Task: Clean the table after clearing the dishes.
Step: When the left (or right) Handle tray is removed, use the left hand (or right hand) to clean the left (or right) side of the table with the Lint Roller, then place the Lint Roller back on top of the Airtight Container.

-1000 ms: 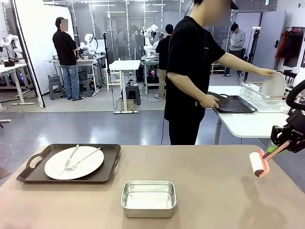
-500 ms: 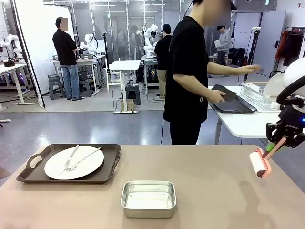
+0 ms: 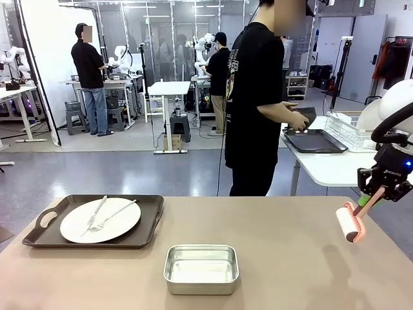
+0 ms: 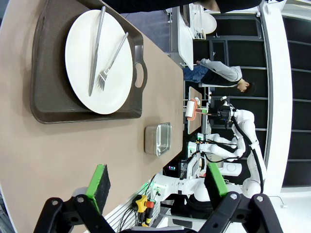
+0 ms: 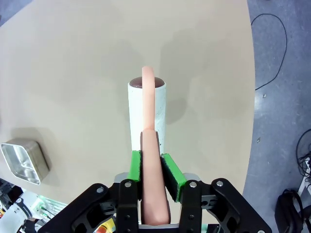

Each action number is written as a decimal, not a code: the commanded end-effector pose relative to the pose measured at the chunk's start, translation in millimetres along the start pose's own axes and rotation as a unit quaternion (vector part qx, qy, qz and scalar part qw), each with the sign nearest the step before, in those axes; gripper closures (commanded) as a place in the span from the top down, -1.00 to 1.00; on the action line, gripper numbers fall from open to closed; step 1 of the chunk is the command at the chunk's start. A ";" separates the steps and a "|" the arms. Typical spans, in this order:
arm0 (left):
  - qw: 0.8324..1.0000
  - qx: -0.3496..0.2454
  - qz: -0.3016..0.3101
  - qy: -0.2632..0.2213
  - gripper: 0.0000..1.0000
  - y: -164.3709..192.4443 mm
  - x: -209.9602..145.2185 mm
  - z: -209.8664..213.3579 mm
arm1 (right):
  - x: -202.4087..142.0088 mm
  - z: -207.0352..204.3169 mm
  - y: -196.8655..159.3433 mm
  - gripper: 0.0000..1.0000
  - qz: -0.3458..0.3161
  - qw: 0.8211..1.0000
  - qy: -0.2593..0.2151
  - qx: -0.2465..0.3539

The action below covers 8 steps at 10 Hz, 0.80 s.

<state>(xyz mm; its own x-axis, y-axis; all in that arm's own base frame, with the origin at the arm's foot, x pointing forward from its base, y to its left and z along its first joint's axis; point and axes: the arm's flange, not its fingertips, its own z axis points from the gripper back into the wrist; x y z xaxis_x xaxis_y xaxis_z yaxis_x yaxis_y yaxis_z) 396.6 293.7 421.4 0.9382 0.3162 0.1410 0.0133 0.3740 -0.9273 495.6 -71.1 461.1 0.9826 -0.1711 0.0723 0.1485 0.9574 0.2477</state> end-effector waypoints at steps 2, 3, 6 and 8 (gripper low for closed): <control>1.000 -0.005 -0.001 -0.008 1.00 -0.1 -0.4 1.1 | 0.6 2.3 -0.1 -0.54 0.004 1.000 -0.004 0.000; 1.000 -0.005 -0.001 -0.008 1.00 -0.1 -0.4 1.1 | 0.6 2.3 -0.1 -0.54 0.004 1.000 -0.004 0.000; 1.000 -0.005 -0.001 -0.008 1.00 -0.1 -0.4 1.1 | 0.6 2.3 -0.1 -0.54 0.004 1.000 -0.004 0.000; 1.000 -0.005 -0.001 -0.008 1.00 -0.1 -0.4 1.1 | 0.6 2.3 -0.1 -0.54 0.004 1.000 -0.004 0.000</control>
<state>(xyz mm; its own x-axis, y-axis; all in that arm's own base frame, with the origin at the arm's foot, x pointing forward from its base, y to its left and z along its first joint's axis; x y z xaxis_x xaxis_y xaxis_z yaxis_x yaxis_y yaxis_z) 396.6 293.7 421.4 0.9381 0.3162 0.1410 0.0133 0.3740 -0.9273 495.7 -72.4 461.6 0.9821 -0.1733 0.0733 0.1504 0.9570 0.2480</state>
